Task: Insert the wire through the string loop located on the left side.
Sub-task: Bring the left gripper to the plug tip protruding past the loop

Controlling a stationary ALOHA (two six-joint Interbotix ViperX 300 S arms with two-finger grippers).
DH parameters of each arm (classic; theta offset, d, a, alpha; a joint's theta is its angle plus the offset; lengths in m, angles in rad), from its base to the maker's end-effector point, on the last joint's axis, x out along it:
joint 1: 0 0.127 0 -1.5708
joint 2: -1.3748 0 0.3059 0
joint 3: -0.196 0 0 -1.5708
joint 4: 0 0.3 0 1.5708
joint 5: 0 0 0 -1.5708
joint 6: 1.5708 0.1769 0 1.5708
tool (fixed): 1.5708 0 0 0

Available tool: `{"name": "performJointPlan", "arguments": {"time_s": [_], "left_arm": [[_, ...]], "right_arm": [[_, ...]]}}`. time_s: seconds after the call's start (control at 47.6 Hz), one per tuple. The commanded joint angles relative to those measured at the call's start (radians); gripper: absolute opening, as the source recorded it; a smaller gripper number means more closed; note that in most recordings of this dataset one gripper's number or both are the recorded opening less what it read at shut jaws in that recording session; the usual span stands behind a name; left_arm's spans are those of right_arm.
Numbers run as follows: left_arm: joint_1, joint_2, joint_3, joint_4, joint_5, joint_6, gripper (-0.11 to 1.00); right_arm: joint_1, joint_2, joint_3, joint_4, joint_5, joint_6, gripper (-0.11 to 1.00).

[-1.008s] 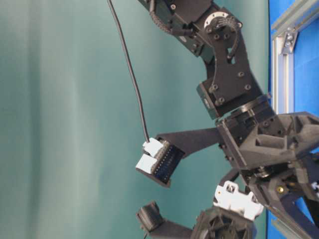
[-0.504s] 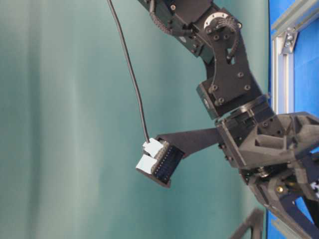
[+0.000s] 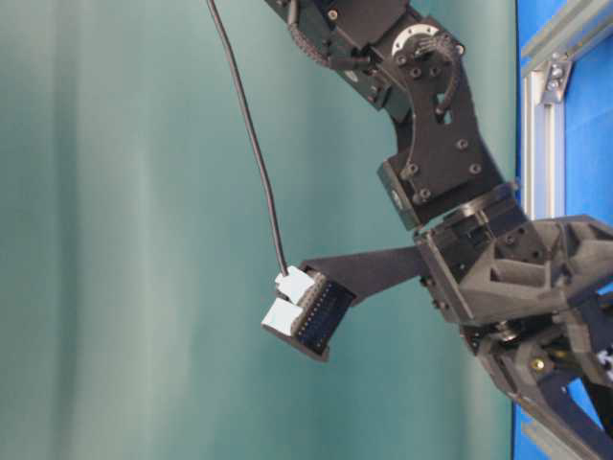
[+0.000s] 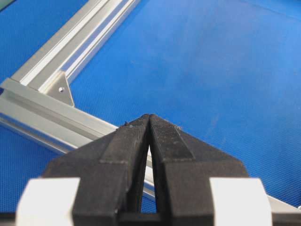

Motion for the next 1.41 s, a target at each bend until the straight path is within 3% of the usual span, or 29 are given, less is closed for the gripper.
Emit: {"name": "performJointPlan", "arguments": {"time_s": [0.0,0.105,0.441,0.672,0.819,1.302,1.386], "left_arm": [[-0.009,-0.014,-0.008,0.003,-0.009,-0.008,0.0],[-0.051,-0.015,-0.003,0.003,-0.009,-0.02,0.0],[-0.328,-0.051,0.009,0.003,-0.009,-0.021,0.0],[-0.463,-0.069,-0.005,0.014,-0.009,-0.011,0.0],[-0.499,-0.066,-0.005,0.014,-0.006,-0.006,0.0],[-0.494,-0.072,0.006,0.015,0.005,0.005,0.01],[-0.495,-0.077,0.006,0.015,0.006,0.002,0.11]], "right_arm": [[-0.002,-0.02,-0.014,0.002,-0.003,0.0,0.0],[-0.002,-0.02,-0.012,0.002,-0.003,0.0,0.0],[-0.005,-0.02,-0.014,0.003,-0.003,0.0,0.0],[-0.008,-0.02,-0.015,0.002,-0.005,0.0,0.0],[-0.009,-0.02,-0.015,0.002,-0.005,0.0,0.0],[-0.008,-0.02,-0.014,0.002,-0.005,0.0,0.0],[-0.009,-0.021,-0.015,0.002,-0.003,0.0,0.0]]}}
